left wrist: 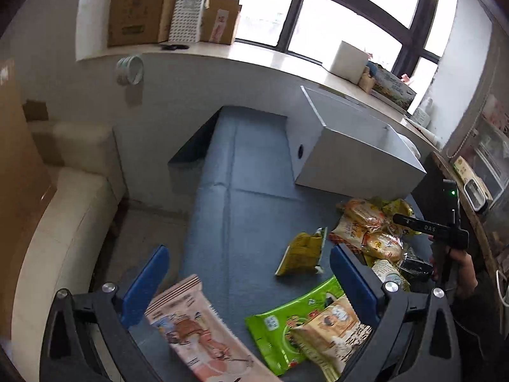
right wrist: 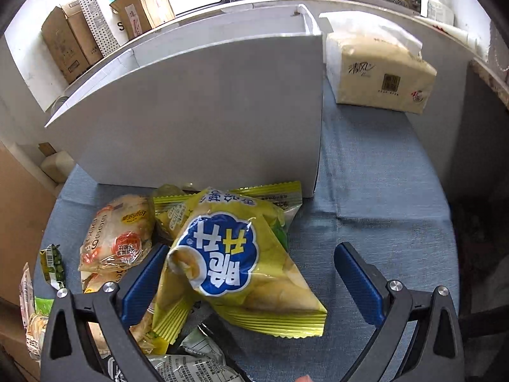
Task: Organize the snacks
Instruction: 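Lift the printed packet with the left tool while the right tool grasps the yellow chip bag, then lower both held packets into the white box and open both tools, then grasp the long cream potato-chip bag with the right tool, then carry the chip bag into the box while the left tool carries a small olive packet there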
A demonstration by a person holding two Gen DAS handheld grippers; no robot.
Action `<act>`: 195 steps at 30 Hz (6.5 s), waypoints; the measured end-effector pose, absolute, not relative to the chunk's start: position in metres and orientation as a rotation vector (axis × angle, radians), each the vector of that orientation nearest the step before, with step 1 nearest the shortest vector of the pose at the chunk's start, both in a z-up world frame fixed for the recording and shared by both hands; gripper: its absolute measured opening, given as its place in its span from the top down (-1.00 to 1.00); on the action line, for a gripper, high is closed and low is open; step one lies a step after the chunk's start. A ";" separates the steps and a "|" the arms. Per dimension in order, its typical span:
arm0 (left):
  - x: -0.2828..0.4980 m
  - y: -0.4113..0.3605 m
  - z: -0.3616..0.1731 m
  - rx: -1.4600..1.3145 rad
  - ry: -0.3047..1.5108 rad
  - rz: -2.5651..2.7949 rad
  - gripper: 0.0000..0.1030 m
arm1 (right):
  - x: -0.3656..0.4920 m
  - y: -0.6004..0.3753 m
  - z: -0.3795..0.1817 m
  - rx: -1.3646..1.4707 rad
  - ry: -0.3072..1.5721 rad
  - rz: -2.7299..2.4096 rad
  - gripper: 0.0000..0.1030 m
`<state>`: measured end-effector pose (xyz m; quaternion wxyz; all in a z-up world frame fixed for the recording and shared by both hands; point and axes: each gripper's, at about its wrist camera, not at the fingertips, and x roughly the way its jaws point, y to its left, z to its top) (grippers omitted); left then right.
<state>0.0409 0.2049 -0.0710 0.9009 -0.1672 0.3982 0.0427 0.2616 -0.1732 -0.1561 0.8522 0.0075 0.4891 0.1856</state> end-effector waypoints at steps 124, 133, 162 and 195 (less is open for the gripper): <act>0.015 0.103 -0.029 -0.048 0.708 0.078 -1.00 | 0.088 -0.112 -0.090 -0.023 0.704 0.684 -1.00; -0.012 0.130 -0.058 -0.066 0.760 0.090 -1.00 | 0.128 -0.022 -0.119 -0.309 0.805 0.703 -1.00; 0.035 0.117 -0.101 -0.095 0.847 -0.054 -1.00 | 0.122 -0.097 -0.069 -0.072 0.769 0.634 0.21; 0.090 0.082 -0.057 -0.086 0.768 -0.043 0.17 | 0.096 -0.178 -0.075 0.126 0.775 0.554 0.22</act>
